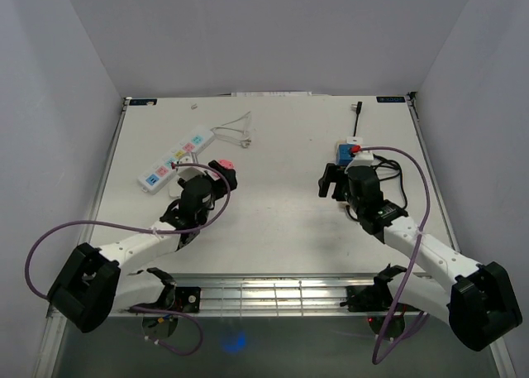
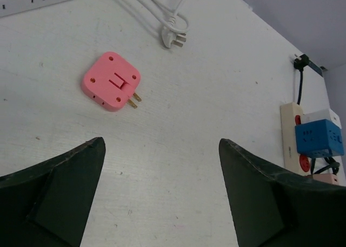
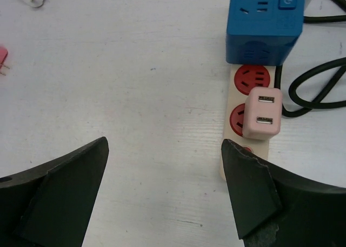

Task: Insert the plug
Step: Move the socket to the center of the board.

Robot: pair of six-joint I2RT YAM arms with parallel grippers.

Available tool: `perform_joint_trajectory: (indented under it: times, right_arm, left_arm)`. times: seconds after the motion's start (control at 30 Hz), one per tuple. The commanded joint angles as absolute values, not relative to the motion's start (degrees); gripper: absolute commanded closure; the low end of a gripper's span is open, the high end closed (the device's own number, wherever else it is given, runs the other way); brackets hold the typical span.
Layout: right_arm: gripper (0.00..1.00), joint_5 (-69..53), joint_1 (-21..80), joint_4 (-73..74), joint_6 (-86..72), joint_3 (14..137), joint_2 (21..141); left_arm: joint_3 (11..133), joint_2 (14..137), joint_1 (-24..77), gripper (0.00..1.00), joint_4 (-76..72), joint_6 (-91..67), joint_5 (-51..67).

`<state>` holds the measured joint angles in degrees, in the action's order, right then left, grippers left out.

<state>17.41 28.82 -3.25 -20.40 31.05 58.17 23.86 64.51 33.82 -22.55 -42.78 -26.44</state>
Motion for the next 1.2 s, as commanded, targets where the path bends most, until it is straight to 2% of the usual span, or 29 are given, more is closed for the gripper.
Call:
perform_joint_trajectory:
  times: [0.0, 0.1, 0.13, 0.2, 0.3, 0.57, 0.7, 0.83, 1.17]
  right_arm:
    - [0.1, 16.18, 30.93, -11.42, -19.69, 31.11, 59.41]
    - [0.1, 16.17, 31.55, -12.04, -18.81, 30.94, 61.25]
    - [0.1, 16.08, 31.55, -12.74, -18.72, 30.42, 61.52]
    - [0.1, 15.39, 31.64, -13.27, -18.37, 30.24, 62.05]
    - [0.1, 14.68, 31.64, -14.33, -18.02, 29.79, 62.58]
    - [0.1, 11.51, 32.78, -18.81, -18.28, 26.54, 61.79]
    - [0.1, 9.68, 33.4, -22.14, -18.37, 25.05, 61.26]
    - [0.1, 6.69, 33.84, -21.97, -19.51, 25.23, 61.17]
    - [0.1, 0.88, 34.1, -24.35, -21.36, 25.75, 63.63]
  left_arm:
    - [29.78, 67.49, 33.05, 0.02, -17.86, -43.77, -27.95]
    - [39.34, 71.97, 31.56, 0.02, -10.31, -42.45, -28.29]
    - [45.99, 75.03, 30.51, 0.02, -7.24, -43.5, -28.13]
    - [53.05, 78.64, 26.83, 0.02, 2.51, -43.59, -27.43]
    - [63.96, 84.8, 22.78, 0.02, 9.57, -40.79, -27.42]
    - [70.3, 94.64, 12.23, 0.02, -2.6, -34.9, -22.51]
    - [74.52, 104.99, 10.02, 0.02, -8.78, -29.11, -22.93]
    - [82.85, 112.3, 9.23, 0.02, -6.52, -27.94, -27.85]
    - [86.4, 118.56, 0.9, 0.02, -6.33, -29.79, -21.81]
